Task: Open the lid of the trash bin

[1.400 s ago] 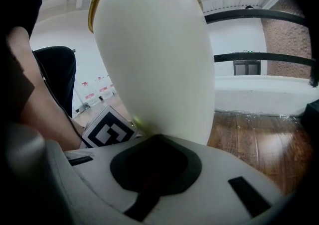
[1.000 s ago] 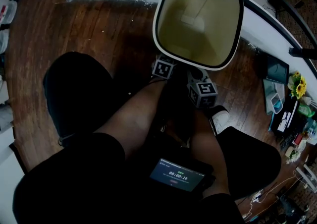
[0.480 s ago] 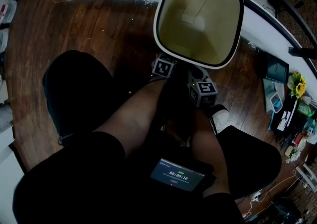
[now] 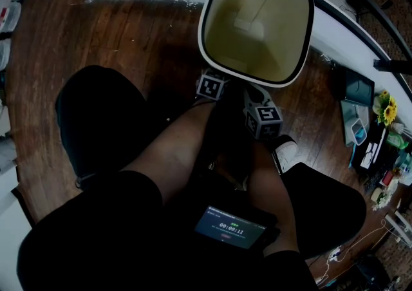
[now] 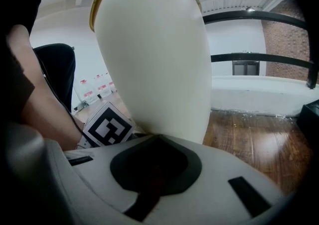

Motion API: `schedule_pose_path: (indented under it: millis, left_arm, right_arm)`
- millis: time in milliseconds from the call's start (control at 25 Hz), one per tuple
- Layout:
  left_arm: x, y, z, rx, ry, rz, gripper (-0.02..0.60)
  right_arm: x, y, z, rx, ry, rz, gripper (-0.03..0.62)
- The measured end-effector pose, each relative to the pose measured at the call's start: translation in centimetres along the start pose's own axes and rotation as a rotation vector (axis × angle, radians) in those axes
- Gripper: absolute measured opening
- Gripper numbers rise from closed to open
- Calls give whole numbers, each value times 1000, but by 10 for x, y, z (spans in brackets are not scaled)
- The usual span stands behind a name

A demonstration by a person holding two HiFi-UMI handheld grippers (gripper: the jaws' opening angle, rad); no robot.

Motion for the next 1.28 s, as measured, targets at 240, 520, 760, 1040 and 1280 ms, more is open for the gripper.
schedule_pose_path:
  millis: [240, 520, 760, 1040, 1280]
  left_arm:
    - [0, -1, 0, 4, -6, -16, 37]
    - [0, -3, -1, -1, -4, -22, 37]
    - [-1, -2, -3, -17, -9, -19, 37]
    - [-2, -3, -4, -23, -9, -5, 37]
    - [-3, -3, -6, -22, -3, 13, 37]
  right_arm:
    - [2, 3, -2, -15, 6, -1, 26]
    - [2, 2, -5, -20, -3, 1, 26]
    - [4, 3, -6, -19, -2, -1, 26]
    - [7, 3, -7, -21, -1, -10, 26]
    - [6, 5, -8, -26, -2, -8, 26]
Point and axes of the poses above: the fingertips, and each gripper's own axes: z forward along the fingers, x to its left, y out of its top, the point moved 7 cm from there along -z, backward along the fingers, and after that the axes turned 13 degrees about -z, right-handed, at the moved point
